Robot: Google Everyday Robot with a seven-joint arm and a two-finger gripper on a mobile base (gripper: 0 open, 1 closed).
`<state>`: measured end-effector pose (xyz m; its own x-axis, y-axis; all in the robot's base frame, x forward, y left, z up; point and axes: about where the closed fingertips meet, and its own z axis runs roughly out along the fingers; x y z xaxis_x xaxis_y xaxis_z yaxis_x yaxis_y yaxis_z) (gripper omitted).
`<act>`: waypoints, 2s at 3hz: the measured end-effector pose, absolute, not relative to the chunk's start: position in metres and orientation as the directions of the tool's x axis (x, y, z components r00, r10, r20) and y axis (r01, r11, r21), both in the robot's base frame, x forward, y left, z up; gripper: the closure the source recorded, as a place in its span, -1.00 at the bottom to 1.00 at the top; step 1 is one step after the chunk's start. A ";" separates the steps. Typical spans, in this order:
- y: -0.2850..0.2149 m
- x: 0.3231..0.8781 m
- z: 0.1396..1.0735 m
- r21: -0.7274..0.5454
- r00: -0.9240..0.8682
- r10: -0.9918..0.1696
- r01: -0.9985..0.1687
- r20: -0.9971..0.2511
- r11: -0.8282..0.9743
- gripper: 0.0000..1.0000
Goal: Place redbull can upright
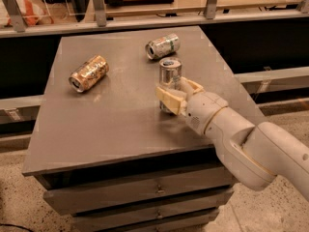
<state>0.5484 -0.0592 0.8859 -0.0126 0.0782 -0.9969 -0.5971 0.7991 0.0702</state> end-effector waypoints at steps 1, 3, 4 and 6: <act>-0.054 0.548 0.882 0.075 -0.033 0.070 -0.611 -0.997 0.788 1.00; -0.052 0.548 0.879 0.079 -0.043 0.067 -0.610 -0.997 0.789 0.19; -0.050 0.548 0.880 0.078 -0.043 0.066 -0.612 -0.997 0.787 -0.28; -0.047 0.548 0.881 0.077 -0.041 0.065 -0.616 -0.997 0.784 -1.00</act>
Offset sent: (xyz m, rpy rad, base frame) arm 0.0012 0.0030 -0.0134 -0.0123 0.0495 0.0035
